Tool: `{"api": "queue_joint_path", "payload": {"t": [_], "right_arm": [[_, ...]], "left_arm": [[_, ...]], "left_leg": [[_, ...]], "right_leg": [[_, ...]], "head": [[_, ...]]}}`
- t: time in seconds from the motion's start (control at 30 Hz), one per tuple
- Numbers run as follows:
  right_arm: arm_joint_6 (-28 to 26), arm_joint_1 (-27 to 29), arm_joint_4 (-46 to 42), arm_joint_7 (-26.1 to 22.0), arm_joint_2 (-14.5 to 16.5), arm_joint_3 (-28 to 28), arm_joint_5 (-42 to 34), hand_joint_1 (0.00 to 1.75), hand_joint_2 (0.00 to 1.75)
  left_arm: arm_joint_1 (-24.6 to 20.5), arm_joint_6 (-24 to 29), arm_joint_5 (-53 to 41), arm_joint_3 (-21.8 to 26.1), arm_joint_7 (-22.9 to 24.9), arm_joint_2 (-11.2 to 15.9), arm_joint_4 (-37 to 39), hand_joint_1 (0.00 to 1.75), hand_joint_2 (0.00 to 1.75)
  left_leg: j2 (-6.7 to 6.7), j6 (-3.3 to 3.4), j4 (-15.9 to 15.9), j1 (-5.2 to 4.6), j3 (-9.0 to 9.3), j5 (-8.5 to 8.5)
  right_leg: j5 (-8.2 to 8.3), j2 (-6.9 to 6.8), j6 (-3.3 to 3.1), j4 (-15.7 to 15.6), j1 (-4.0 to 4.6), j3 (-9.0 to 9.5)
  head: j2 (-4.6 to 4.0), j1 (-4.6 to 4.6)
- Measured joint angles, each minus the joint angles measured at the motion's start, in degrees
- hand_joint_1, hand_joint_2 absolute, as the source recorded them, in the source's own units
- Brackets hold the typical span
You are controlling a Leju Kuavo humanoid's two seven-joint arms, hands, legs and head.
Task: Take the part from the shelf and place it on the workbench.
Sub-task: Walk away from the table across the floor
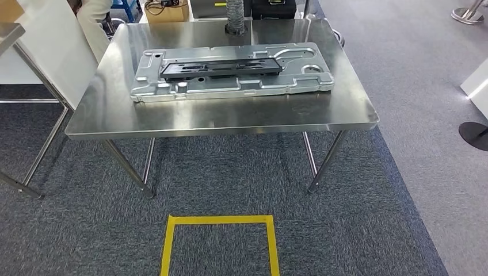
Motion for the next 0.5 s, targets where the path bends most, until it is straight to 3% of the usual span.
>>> {"api": "queue_joint_path", "payload": {"t": [0.03,0.07,0.1,0.13,0.2,0.27,0.3,0.33,0.4,0.43,0.5], "right_arm": [[0.4,-0.3,1.8,2.5,-0.2,-0.4,0.8,0.00,1.75],[1.3,-0.5,3.3,4.8,-0.4,-0.6,1.4,0.00,1.75],[2.7,-0.8,4.7,7.3,-0.5,-0.8,2.0,0.00,1.75],[4.6,-1.1,6.0,9.8,-0.7,-1.0,2.5,0.00,1.75],[7.8,-1.7,8.1,13.8,-1.1,-1.2,3.1,0.00,1.75],[9.0,-2.3,9.4,15.2,-1.3,-1.2,3.4,0.00,1.75],[9.2,-2.5,9.9,15.4,-1.4,-1.2,3.5,0.00,1.75],[9.4,-2.7,10.4,15.5,-1.4,-1.3,3.5,0.00,1.75],[10.8,-2.8,11.2,16.6,-1.5,-1.3,3.5,0.00,1.75],[12.6,-3.0,11.6,17.8,-1.5,-1.4,3.5,0.00,1.75],[17.4,-3.2,12.2,21.2,-1.6,-1.4,3.6,0.00,1.75]], "left_arm": [[0.0,-0.2,0.0,-0.2,0.0,0.0,0.0,0.00,0.00],[0.1,-0.3,0.0,-0.4,0.0,0.0,0.0,0.00,0.00],[0.1,-0.4,0.0,-0.6,0.0,0.0,0.0,0.00,0.00],[0.1,-0.5,0.0,-0.8,0.0,0.0,0.0,0.00,0.00],[0.0,-0.7,-0.1,-1.2,0.0,0.0,0.0,0.00,0.00],[0.1,-0.8,-0.2,-1.5,0.0,0.1,0.0,0.00,0.00],[0.1,-0.8,-0.2,-1.7,0.0,0.1,0.0,0.00,0.00],[0.1,-0.8,-0.2,-1.8,0.0,0.1,0.0,0.00,0.00],[0.1,-0.9,-0.2,-2.0,0.1,0.2,0.1,0.00,0.00],[0.2,-1.1,-0.3,-2.1,0.1,0.3,0.1,0.00,0.00],[0.3,-1.5,-0.5,-2.4,0.3,0.4,0.2,0.00,0.00]], "left_leg": [[0.04,0.13,0.1,0.00,-0.95,0.64],[0.06,0.09,0.3,0.00,-1.87,1.24],[0.08,0.00,0.6,0.02,-2.90,1.81],[0.10,-0.17,1.0,0.08,-3.94,2.33],[0.10,-0.61,2.2,0.23,-5.96,3.13],[0.06,-1.24,3.7,0.15,-7.58,3.63],[0.07,-1.64,4.2,0.07,-8.08,3.92],[0.09,-2.06,4.4,0.05,-8.39,4.30],[0.05,-2.87,4.5,0.24,-8.78,4.84],[-0.04,-3.21,5.1,0.37,-9.22,3.85],[-0.22,-3.77,9.5,0.62,-10.72,-1.24]], "right_leg": [[-2.85,0.04,0.26,3.9,-0.13,-1.02],[-4.57,0.05,0.51,7.5,-0.27,-1.73],[-4.82,0.06,0.74,10.0,-0.42,-1.78],[-3.69,0.06,0.93,10.4,-0.58,-0.84],[-0.51,0.05,1.22,5.5,-0.98,3.93],[-0.49,0.13,1.08,-2.7,-1.08,9.55],[-1.17,0.20,0.78,-5.3,-1.00,11.12],[-1.67,0.25,0.31,-6.4,-0.82,11.61],[-0.99,0.13,-0.86,-6.6,-0.73,10.79],[-0.34,0.02,-1.42,-6.6,-0.74,10.17],[1.11,-0.14,-2.22,-6.7,-0.72,8.52]], "head": [[0.00,0.09],[0.01,0.10],[0.01,0.09],[0.01,0.09],[0.00,0.10],[0.00,0.14],[0.00,0.15],[0.00,0.14],[0.01,0.14],[0.01,0.10],[0.01,-0.03]]}}
